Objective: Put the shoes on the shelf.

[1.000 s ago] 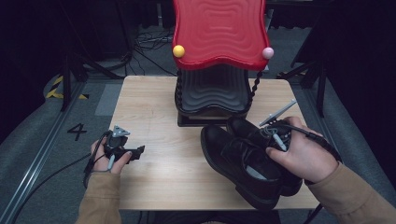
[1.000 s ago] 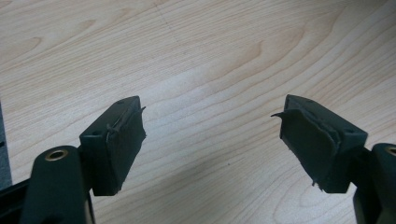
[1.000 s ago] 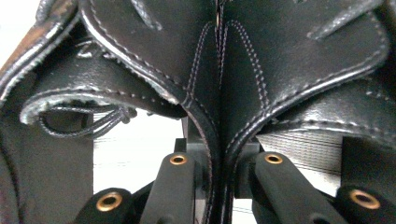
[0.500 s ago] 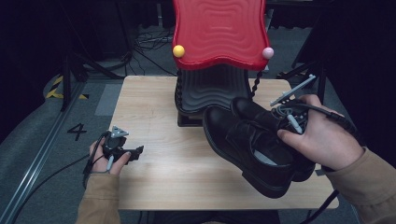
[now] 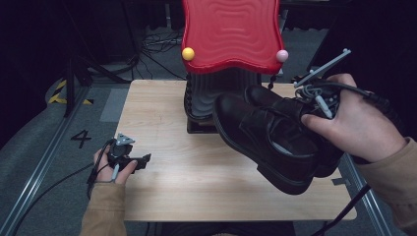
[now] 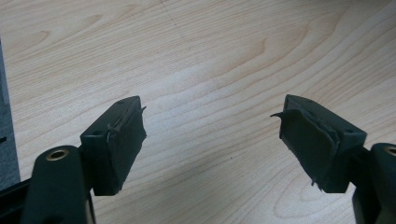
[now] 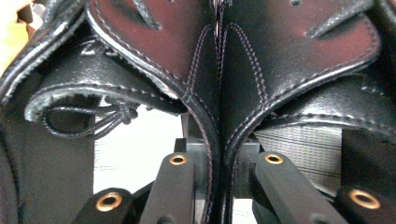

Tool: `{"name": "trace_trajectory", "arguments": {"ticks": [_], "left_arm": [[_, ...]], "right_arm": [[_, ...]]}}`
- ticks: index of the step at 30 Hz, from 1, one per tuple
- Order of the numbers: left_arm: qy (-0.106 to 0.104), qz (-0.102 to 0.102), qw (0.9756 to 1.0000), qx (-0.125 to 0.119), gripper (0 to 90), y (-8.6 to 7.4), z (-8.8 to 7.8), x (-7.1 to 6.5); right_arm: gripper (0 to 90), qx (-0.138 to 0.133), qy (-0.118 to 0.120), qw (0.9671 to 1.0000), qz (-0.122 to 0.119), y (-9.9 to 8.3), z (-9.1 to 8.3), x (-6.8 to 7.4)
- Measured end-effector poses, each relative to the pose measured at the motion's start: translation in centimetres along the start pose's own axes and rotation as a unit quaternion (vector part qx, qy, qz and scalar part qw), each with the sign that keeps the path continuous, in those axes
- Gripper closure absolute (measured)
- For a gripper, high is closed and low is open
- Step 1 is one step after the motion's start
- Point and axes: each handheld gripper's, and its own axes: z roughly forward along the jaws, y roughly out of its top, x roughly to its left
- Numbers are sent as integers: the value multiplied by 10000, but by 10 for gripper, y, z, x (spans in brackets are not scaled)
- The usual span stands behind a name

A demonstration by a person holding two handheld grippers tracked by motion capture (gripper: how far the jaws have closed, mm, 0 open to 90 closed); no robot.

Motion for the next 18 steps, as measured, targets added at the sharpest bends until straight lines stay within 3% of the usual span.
{"name": "trace_trajectory", "arguments": {"ticks": [9,18], "left_arm": [[-62,-43,10000,-14,227,0,0,1],[-51,-72,10000,-36,227,-2,-1,2]], "right_arm": [[822,-173,-93,9998,25,23,-32,8],[821,-247,-42,9997,44,43,-59,19]]}}
